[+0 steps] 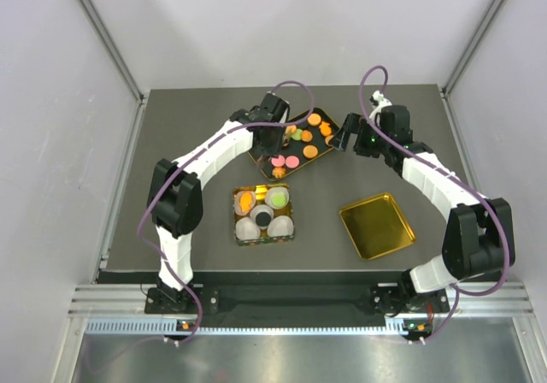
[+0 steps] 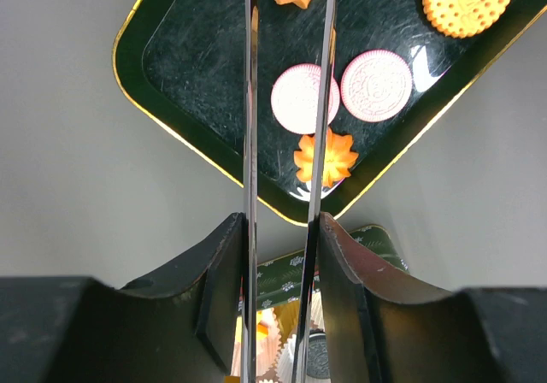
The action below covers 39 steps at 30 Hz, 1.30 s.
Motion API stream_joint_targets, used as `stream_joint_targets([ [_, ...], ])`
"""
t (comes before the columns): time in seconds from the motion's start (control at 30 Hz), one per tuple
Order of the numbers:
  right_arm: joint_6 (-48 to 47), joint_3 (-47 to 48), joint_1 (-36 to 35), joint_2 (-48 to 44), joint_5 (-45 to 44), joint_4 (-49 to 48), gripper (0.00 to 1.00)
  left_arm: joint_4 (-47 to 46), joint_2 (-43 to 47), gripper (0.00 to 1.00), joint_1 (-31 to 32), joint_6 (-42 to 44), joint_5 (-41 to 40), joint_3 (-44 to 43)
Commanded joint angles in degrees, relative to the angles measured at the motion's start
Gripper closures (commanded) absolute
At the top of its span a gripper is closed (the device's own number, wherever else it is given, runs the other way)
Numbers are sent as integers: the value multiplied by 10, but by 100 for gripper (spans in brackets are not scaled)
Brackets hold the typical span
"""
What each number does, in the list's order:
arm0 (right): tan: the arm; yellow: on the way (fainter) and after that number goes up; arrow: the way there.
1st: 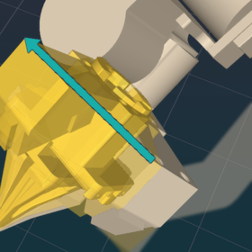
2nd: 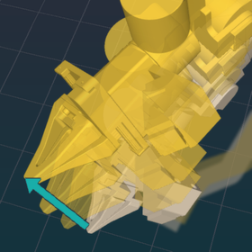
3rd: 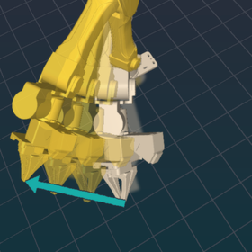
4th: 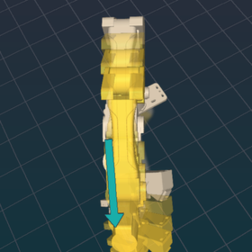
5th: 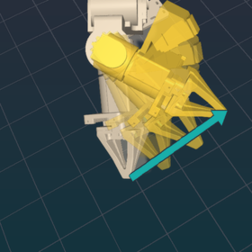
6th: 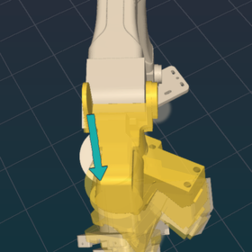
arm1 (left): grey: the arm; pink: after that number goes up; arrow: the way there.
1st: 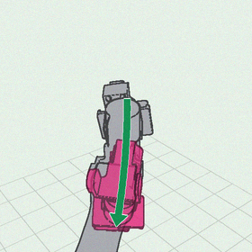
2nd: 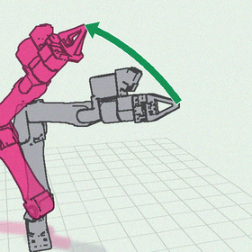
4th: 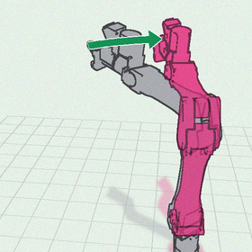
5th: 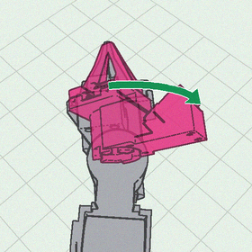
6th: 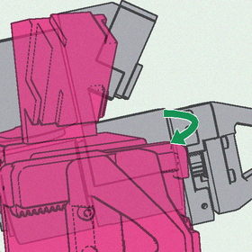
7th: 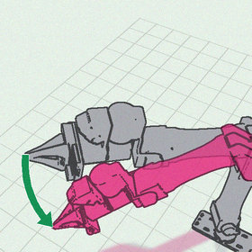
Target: Pack the cookies
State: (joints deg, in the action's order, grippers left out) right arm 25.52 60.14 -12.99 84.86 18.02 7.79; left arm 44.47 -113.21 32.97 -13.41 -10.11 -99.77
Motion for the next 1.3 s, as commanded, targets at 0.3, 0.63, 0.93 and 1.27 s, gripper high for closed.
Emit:
stream_joint_targets([
  [0.3, -10, 34, -6, -7, -5, -8, 0, 18, 80, 61, -3, 12, -3, -8],
  [0.63, -10, 35, -6, -2, -5, -8, 0, 29, 145, 62, -1, 15, -1, 47],
  [0.93, -10, 35, -6, 0, -5, -8, 0, 32, 162, 62, 3, 21, -11, 69],
  [1.27, -9, 35, -6, 0, -5, -8, 0, -5, 109, 62, 3, 13, -9, 63],
])
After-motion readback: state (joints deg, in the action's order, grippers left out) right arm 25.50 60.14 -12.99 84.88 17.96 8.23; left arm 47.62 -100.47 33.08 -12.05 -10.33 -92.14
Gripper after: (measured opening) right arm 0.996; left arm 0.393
